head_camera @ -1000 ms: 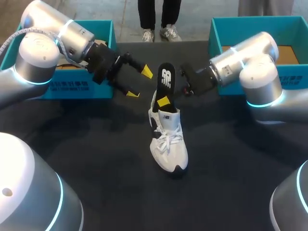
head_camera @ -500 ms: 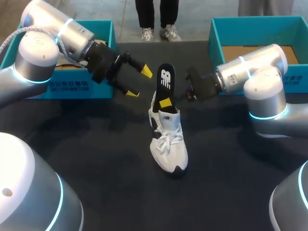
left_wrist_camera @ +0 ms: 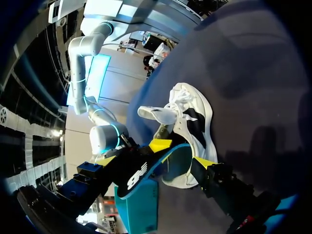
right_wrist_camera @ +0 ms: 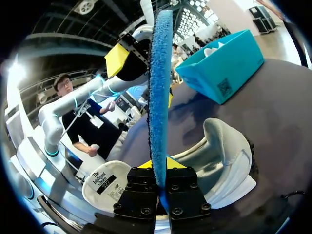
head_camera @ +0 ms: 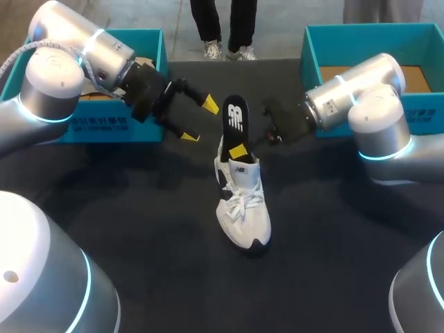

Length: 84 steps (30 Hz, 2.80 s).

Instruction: Take the shoe out of the shoebox, open the shoe tongue, remove and reinsert the insole, then place the shoe into the shoebox

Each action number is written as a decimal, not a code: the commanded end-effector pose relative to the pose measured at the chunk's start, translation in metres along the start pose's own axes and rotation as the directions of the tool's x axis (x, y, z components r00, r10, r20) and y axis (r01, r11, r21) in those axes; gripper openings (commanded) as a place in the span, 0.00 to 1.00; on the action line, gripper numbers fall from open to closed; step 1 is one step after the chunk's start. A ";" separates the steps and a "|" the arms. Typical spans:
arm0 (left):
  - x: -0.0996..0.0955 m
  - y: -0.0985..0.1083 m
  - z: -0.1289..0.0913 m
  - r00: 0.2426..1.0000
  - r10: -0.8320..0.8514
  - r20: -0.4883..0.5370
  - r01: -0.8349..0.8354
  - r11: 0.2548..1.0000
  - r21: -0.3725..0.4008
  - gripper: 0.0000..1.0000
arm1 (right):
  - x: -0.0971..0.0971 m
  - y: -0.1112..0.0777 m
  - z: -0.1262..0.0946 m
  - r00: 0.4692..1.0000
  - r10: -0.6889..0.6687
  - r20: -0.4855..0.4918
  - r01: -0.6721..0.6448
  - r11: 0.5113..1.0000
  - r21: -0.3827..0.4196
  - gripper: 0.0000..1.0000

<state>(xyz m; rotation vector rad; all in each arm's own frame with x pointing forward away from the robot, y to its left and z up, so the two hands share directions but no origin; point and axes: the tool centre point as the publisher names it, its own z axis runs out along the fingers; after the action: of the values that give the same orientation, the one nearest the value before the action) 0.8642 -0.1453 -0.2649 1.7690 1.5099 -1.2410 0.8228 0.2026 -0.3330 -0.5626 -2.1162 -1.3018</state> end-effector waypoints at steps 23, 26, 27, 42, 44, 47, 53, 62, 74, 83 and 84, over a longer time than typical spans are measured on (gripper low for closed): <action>0.002 0.000 -0.002 1.000 -0.002 0.006 0.002 1.000 -0.013 1.00 | -0.002 0.005 0.000 1.000 0.010 0.009 -0.010 0.999 0.045 0.30; 0.002 0.000 -0.001 1.000 -0.003 0.007 0.003 1.000 -0.013 1.00 | -0.002 0.007 -0.003 1.000 0.007 0.019 -0.008 0.999 0.033 0.31; 0.002 0.000 -0.002 1.000 -0.003 0.008 0.003 1.000 -0.013 1.00 | -0.002 0.007 -0.003 1.000 0.008 0.023 -0.009 1.000 0.023 0.30; 0.002 0.001 -0.003 1.000 0.000 0.008 0.000 1.000 -0.009 1.00 | -0.007 0.014 -0.005 0.999 0.023 0.036 -0.021 0.999 -0.047 0.00; 0.002 0.002 -0.003 1.000 0.000 0.008 0.000 1.000 -0.009 1.00 | -0.007 0.014 -0.005 0.999 0.024 0.027 -0.024 0.999 -0.029 0.00; 0.002 0.002 -0.002 1.000 -0.001 0.008 0.001 1.000 -0.007 1.00 | -0.007 0.014 -0.004 0.999 0.033 0.013 -0.033 0.999 0.000 0.00; 0.002 0.002 -0.001 1.000 -0.002 0.008 0.003 1.000 -0.005 1.00 | -0.009 0.004 0.001 0.998 0.068 -0.015 -0.067 0.996 0.059 0.00; 0.003 0.001 0.000 1.000 -0.008 0.010 0.008 1.000 -0.007 1.00 | -0.007 -0.011 0.008 0.993 0.109 -0.037 -0.105 0.989 0.101 0.00; 0.002 0.002 0.002 1.000 -0.006 0.011 0.006 1.000 -0.004 1.00 | -0.003 0.003 -0.004 0.997 0.075 0.008 -0.075 0.993 0.088 0.28; 0.004 0.003 0.001 1.000 -0.007 0.016 0.008 1.000 -0.005 1.00 | -0.002 0.010 -0.012 0.997 0.062 0.041 -0.064 0.997 0.046 0.27; 0.004 0.003 0.001 1.000 -0.008 0.016 0.008 1.000 -0.005 1.00 | -0.003 0.009 -0.013 0.997 0.064 0.042 -0.066 0.997 0.043 0.27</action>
<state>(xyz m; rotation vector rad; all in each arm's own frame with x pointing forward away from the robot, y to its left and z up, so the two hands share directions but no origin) 0.8657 -0.1452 -0.2678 1.7480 1.5147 -1.2501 0.8408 0.1981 -0.3256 -0.6245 -2.1312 -1.2030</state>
